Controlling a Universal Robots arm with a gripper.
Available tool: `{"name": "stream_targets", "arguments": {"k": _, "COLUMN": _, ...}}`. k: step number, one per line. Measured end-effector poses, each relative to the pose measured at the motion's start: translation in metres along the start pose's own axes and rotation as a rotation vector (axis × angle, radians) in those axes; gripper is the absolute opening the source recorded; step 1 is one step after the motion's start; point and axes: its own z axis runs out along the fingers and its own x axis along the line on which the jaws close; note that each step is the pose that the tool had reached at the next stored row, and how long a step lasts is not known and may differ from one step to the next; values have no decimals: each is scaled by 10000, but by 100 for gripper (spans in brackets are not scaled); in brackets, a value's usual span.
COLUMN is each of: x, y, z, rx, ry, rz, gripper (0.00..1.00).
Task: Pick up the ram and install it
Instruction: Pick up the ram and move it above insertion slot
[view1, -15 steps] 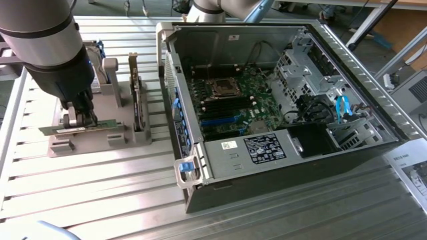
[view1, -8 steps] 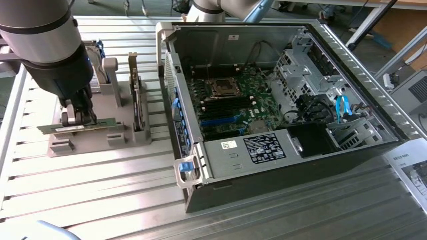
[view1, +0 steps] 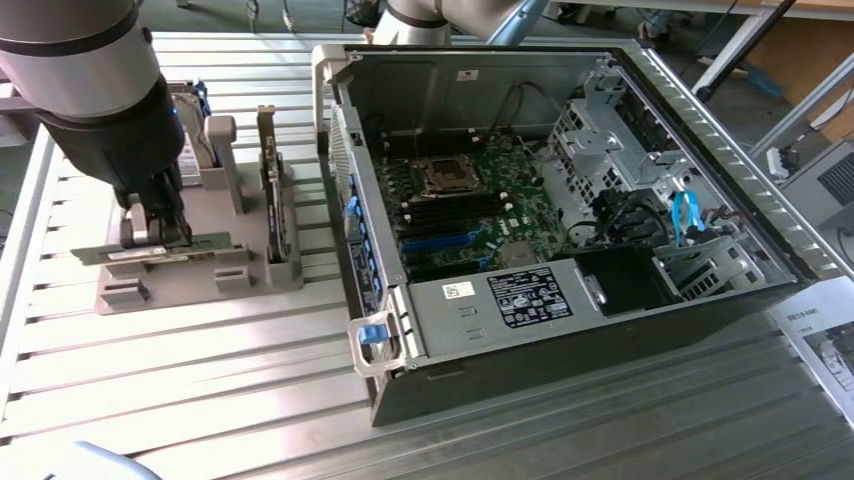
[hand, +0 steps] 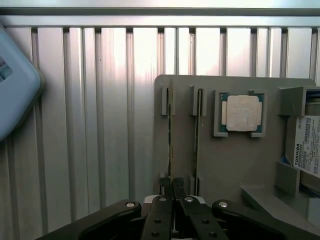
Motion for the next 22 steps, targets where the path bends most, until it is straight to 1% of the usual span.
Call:
{"name": "stream_targets", "arguments": {"k": 5, "x": -1, "y": -1, "z": -34, "rx": 1, "ry": 0, "rz": 0, "gripper": 12}}
{"name": "stream_targets", "arguments": {"k": 11, "x": -2, "y": -2, "z": -103, "rx": 0, "ry": 1, "rz": 0, "gripper": 12}}
{"name": "stream_targets", "arguments": {"k": 22, "x": -3, "y": -4, "z": -182, "rx": 1, "ry": 1, "rz": 1, "gripper": 12}}
